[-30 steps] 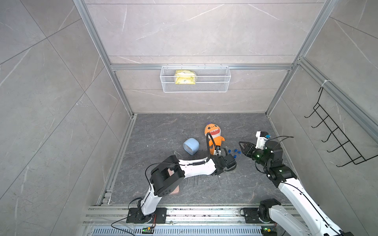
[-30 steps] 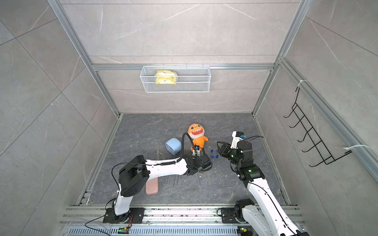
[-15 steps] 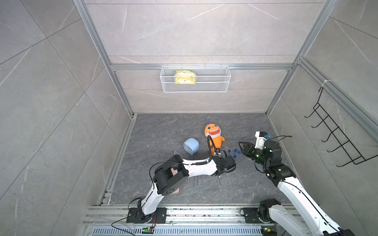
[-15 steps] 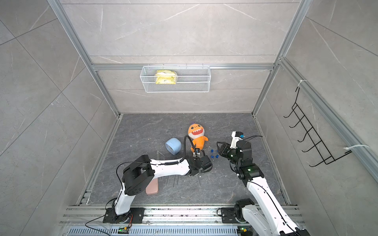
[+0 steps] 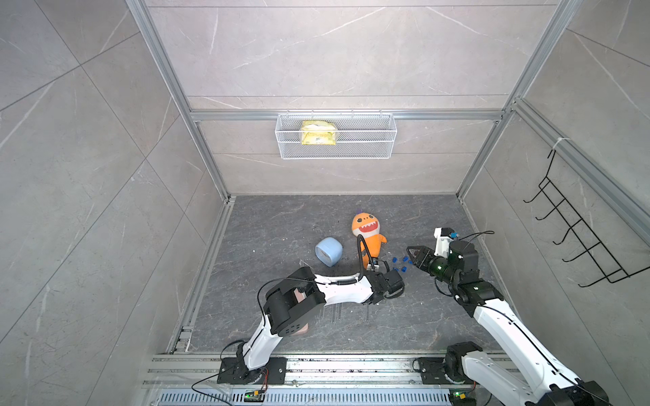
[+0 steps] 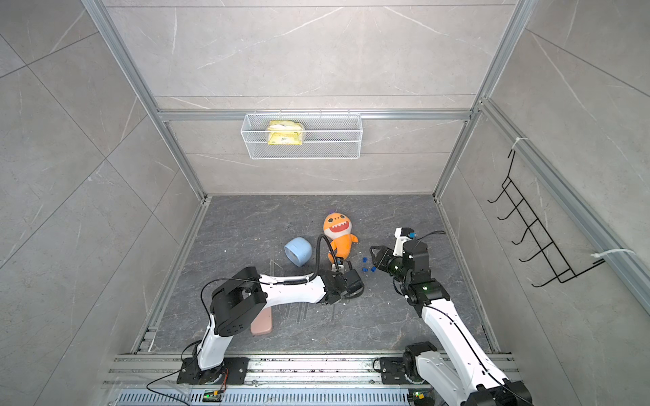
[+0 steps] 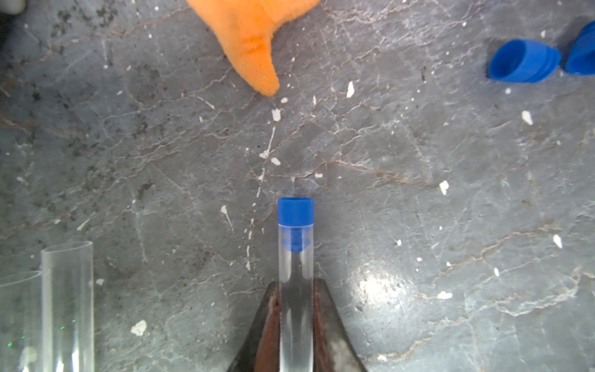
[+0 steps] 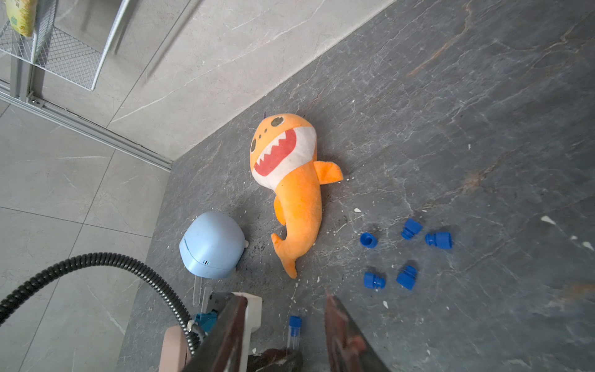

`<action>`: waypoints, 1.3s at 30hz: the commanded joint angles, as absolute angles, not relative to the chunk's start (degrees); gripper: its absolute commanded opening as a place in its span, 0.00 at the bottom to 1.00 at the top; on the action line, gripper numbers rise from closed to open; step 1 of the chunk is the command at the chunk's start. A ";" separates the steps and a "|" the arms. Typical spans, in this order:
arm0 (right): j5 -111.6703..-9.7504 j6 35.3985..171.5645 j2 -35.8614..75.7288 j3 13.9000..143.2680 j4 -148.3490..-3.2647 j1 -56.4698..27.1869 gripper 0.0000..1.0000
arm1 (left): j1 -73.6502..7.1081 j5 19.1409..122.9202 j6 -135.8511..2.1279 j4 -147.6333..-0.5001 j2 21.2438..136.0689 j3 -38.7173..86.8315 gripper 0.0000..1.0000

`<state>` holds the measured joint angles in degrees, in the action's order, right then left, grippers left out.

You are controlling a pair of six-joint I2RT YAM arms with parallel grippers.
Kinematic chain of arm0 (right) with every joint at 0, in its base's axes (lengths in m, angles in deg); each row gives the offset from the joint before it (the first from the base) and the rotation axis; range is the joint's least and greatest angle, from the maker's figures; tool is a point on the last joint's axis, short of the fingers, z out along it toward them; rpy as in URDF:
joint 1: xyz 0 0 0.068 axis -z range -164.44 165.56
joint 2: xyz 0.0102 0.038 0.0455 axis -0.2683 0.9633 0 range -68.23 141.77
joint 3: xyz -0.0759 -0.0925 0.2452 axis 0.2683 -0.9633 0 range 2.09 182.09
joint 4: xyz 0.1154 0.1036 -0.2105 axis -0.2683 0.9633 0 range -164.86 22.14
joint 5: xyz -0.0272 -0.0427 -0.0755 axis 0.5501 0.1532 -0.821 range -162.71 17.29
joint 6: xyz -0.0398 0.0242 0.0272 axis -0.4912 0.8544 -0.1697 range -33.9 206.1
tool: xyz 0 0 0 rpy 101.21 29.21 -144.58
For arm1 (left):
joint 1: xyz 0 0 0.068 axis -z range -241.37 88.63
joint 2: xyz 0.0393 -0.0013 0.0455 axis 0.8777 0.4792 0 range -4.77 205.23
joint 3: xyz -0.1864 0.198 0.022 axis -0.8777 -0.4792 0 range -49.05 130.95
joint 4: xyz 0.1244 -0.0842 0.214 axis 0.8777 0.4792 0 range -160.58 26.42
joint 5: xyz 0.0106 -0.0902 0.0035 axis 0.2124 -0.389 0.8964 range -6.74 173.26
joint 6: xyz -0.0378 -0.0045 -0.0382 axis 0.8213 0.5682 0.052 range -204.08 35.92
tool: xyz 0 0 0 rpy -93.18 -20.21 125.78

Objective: Remove stoppers from test tubes
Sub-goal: Adjust the test tube at the center of the board, then pick up the test tube at the center of the board.

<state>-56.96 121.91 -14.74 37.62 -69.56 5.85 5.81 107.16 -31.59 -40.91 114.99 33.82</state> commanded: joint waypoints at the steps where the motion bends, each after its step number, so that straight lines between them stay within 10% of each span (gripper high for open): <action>1: -55.84 122.92 -14.21 37.03 -71.69 5.93 0.44 | 6.09 107.47 -35.08 -37.85 112.01 32.36 0.14; 13: -55.52 123.28 -13.47 37.25 -71.96 5.98 0.44 | 5.96 102.97 -36.03 -38.94 110.62 28.75 0.36; 39: -54.74 123.80 -14.35 37.33 -72.04 6.02 0.44 | 5.25 104.27 -43.30 -43.68 105.72 24.15 0.06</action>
